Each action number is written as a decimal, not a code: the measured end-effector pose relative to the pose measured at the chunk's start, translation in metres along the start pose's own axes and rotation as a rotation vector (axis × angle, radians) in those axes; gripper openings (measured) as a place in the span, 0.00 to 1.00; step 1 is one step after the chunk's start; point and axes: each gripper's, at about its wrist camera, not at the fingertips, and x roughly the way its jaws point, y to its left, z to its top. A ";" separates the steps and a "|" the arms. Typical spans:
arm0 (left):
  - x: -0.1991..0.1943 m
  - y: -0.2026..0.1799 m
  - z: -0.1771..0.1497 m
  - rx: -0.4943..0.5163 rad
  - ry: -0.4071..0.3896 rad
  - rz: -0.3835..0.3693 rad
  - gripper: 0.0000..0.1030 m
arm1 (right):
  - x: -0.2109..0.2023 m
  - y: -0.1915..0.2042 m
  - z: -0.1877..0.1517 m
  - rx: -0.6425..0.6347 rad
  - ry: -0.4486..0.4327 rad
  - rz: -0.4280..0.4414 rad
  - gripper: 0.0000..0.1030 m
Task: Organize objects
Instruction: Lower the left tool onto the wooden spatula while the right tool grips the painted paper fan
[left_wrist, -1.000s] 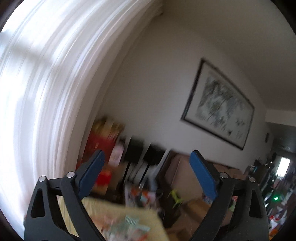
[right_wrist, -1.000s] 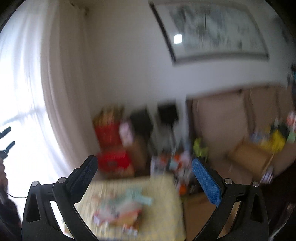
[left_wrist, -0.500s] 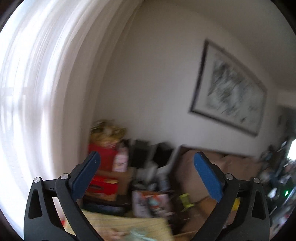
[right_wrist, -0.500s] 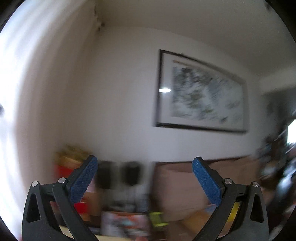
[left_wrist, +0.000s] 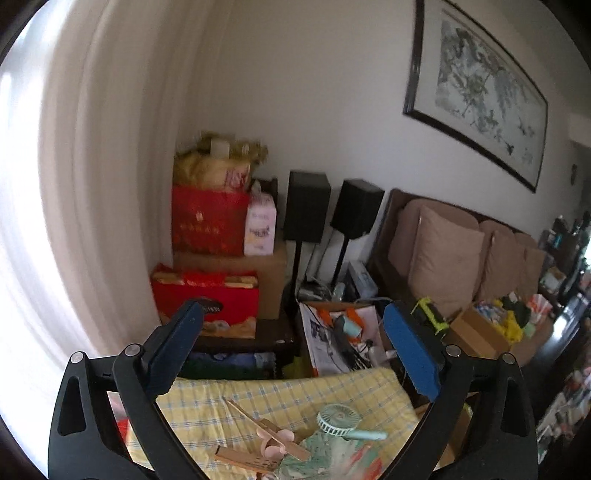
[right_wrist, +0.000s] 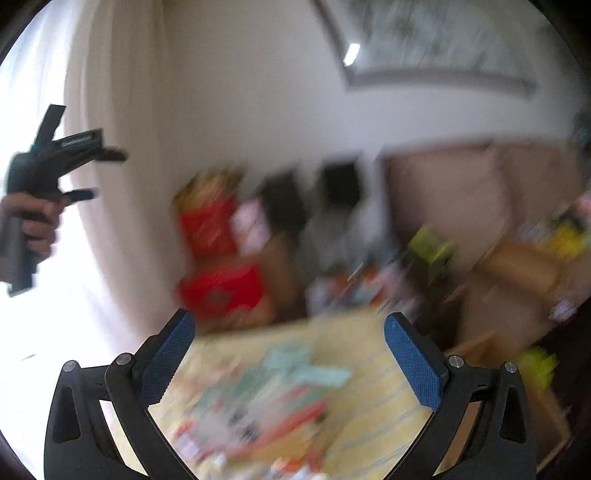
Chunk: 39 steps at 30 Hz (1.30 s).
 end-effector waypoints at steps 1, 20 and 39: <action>0.017 0.005 -0.013 -0.001 0.016 0.008 0.94 | 0.008 -0.007 -0.002 0.030 0.043 0.066 0.99; 0.208 0.079 -0.167 -0.190 0.477 0.005 0.91 | 0.100 -0.098 -0.080 0.219 0.574 0.097 0.99; 0.199 0.114 -0.194 -0.308 0.720 0.230 0.92 | 0.117 -0.063 -0.104 0.248 0.653 0.304 0.91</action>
